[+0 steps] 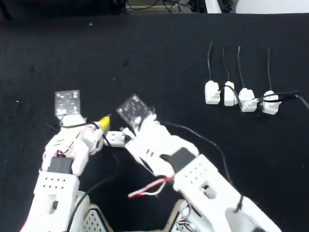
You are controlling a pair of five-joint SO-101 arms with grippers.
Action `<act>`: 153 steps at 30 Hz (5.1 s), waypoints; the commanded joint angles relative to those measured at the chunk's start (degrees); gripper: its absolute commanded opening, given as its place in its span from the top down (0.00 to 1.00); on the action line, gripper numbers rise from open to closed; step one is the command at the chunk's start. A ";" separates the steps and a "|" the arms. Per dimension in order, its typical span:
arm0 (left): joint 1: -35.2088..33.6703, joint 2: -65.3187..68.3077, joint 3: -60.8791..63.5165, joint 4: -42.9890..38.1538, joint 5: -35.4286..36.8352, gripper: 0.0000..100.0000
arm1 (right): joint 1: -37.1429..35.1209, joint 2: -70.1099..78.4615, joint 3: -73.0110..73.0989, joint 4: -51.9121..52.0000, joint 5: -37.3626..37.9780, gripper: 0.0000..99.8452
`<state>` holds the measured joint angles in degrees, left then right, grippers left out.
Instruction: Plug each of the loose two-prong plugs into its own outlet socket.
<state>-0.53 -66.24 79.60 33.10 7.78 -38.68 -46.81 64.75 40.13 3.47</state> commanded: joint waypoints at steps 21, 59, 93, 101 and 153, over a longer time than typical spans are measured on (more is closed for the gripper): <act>-11.47 29.01 -12.35 -7.74 6.42 0.77 | -3.34 38.90 -37.85 22.33 -9.93 0.99; -5.76 44.13 -21.85 -0.44 0.88 0.77 | 0.97 35.21 -32.92 19.43 -2.55 0.99; -5.67 2.46 -2.15 16.70 -10.55 0.77 | 6.86 71.34 -90.51 60.66 11.78 0.99; -6.02 0.97 0.84 16.79 -10.55 0.77 | 6.68 81.10 -100.88 60.75 12.04 0.99; -6.29 0.35 0.31 16.70 -10.55 0.77 | 4.66 88.57 -106.15 61.10 17.76 0.99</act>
<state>-6.24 -65.19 80.75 49.63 -2.15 -33.23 41.71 -38.20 99.47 20.97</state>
